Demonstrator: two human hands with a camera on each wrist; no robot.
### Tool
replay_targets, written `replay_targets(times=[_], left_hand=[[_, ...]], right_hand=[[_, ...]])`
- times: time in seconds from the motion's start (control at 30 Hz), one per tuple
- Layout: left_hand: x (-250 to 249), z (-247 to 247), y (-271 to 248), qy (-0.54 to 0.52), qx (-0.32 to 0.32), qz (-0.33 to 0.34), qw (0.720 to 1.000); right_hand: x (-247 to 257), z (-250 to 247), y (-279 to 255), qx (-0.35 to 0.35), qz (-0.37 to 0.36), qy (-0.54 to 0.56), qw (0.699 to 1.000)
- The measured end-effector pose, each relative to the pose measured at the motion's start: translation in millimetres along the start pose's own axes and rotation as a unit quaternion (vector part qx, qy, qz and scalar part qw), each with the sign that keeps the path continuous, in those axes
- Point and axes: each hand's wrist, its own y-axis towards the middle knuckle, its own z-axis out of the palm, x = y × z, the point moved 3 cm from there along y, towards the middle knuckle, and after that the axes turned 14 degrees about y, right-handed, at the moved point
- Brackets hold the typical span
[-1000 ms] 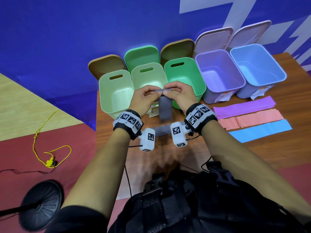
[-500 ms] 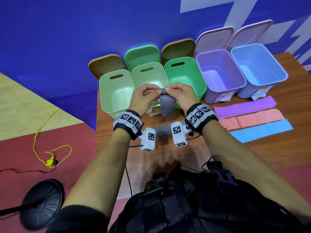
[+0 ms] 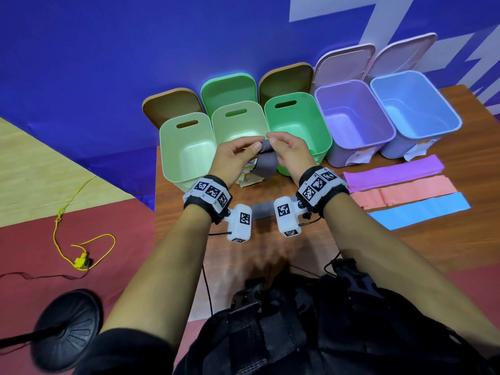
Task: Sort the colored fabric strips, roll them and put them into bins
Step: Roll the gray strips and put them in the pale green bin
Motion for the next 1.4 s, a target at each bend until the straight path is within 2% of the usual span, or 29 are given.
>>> replay_targets(times=[0.27,0.43,0.7,0.83,1.03,1.4], left_hand=[[4.1,-6.0,1.9,0.012,-0.024,-0.005,1.000],[9.4,-6.9,0.6,0.008,-0.013,-0.014,1.000],[8.1,-9.4,0.3,0.016,-0.012,-0.013,1.000],[5.4,-10.7,1.9,0.024,-0.007,-0.013,1.000],[3.2,-1.4,-4.2,-0.007,0.004,-0.043,0.999],[4.0,-4.7,-6.7,0.019,-0.013,-0.025,0.999]], right_hand=[[6.4,-2.1,-4.2,-0.008,-0.009,-0.012,1.000],[9.3,-4.6,-3.8,-0.013,-0.020,-0.008,1.000],[5.7,-2.8,-4.3,0.013,0.002,0.041,0.999],[5.8,-1.8,-7.7,0.000,0.010,0.057,0.998],[10.6,-1.7,-6.1,-0.007,-0.021,0.050,0.999],[7.2,-2.3,-9.3,-0.001,-0.017,0.046,0.999]])
